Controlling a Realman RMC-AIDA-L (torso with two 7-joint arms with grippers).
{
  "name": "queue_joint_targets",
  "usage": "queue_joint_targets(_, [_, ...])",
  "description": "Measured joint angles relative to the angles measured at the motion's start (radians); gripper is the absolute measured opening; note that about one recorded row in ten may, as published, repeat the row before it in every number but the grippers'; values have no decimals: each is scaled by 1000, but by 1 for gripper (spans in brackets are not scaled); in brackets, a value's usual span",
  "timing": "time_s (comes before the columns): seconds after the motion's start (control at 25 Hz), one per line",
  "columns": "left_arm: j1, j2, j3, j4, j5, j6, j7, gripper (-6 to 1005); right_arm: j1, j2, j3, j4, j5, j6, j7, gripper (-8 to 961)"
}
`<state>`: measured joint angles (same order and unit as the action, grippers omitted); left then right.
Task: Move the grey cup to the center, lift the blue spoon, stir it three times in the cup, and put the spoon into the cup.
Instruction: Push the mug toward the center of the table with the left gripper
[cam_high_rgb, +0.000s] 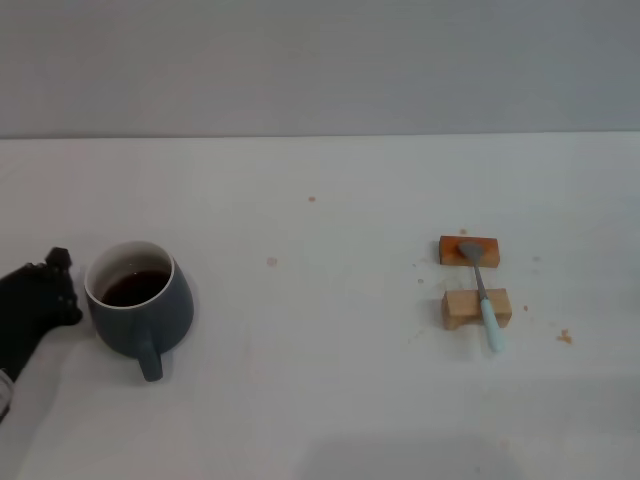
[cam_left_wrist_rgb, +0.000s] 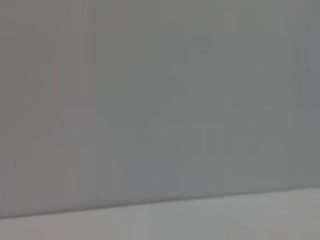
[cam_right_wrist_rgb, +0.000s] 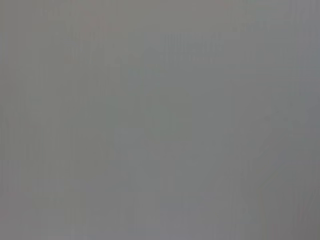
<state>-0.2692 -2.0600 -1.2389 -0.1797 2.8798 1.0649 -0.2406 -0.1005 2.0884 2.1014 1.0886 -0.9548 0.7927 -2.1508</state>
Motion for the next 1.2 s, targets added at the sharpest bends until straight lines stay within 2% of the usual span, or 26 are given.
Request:
queue_joint_targets(0.76, [12,-5,151,-32,1,5,-6,-2,-1,-2,-14,16,2,0,6,817])
queue_joint_targets(1.04, [28,-5,272,-93,1,34,-17,-2,-1,-3,-24,20,2,0,7,817])
queue_joint_targets(1.2, [32,-5,292,-105,0,34,-20,-2,-2,-4,-25,22,2,0,8,817])
